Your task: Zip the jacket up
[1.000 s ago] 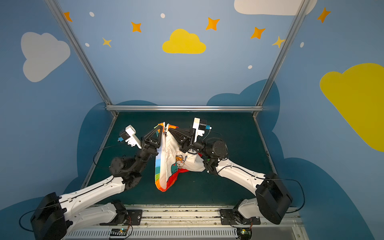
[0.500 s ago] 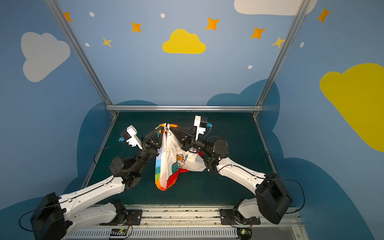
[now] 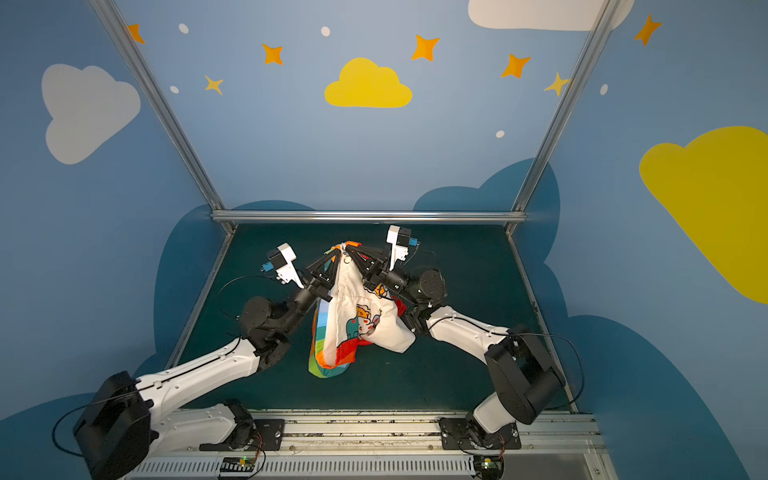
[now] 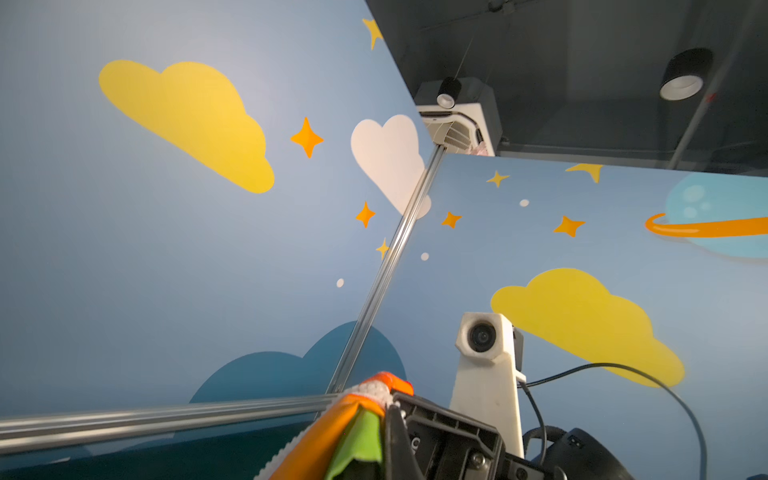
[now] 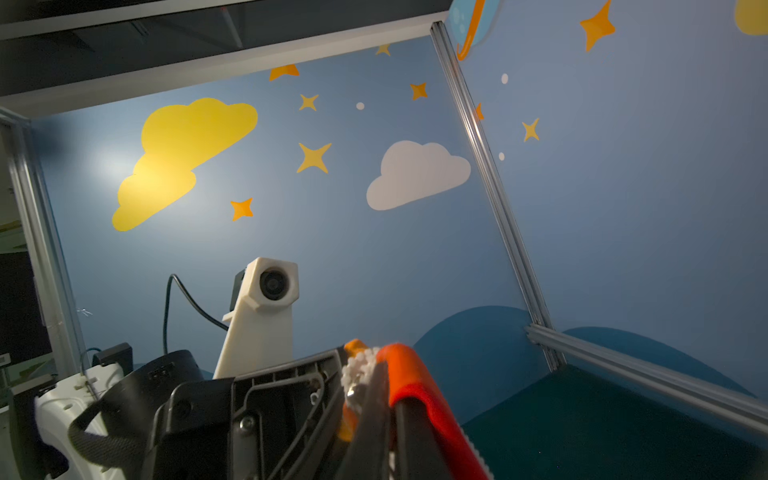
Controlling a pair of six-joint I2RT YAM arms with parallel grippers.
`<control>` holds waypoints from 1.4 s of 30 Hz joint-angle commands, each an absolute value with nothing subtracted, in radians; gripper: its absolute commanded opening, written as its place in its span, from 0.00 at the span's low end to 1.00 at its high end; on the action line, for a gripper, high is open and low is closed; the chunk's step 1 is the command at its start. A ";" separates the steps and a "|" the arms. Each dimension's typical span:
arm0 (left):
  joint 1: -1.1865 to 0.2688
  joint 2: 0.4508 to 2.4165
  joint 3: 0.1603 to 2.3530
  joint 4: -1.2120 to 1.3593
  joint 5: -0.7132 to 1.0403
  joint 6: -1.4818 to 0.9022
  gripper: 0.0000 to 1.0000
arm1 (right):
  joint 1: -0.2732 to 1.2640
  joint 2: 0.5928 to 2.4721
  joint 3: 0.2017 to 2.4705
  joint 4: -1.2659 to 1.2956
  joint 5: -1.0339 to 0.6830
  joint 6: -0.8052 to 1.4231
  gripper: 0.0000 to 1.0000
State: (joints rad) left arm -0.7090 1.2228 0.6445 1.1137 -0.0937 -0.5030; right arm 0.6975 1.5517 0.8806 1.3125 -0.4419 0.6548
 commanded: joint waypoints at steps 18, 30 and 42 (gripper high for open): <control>-0.551 1.374 0.608 1.053 0.101 -0.669 0.03 | 0.646 1.703 0.931 1.410 -0.422 0.789 0.02; -0.432 1.294 0.641 0.696 0.209 -0.765 0.03 | 0.649 1.737 0.790 1.408 -0.362 0.828 0.49; -0.422 1.209 0.671 0.462 0.225 -0.802 0.03 | 0.672 1.508 0.609 1.122 -0.341 0.430 0.61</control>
State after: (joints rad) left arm -0.4255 1.2411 0.6350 0.5304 0.2070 -0.7906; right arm 0.6533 1.6127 0.5884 1.2659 -0.3378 0.6472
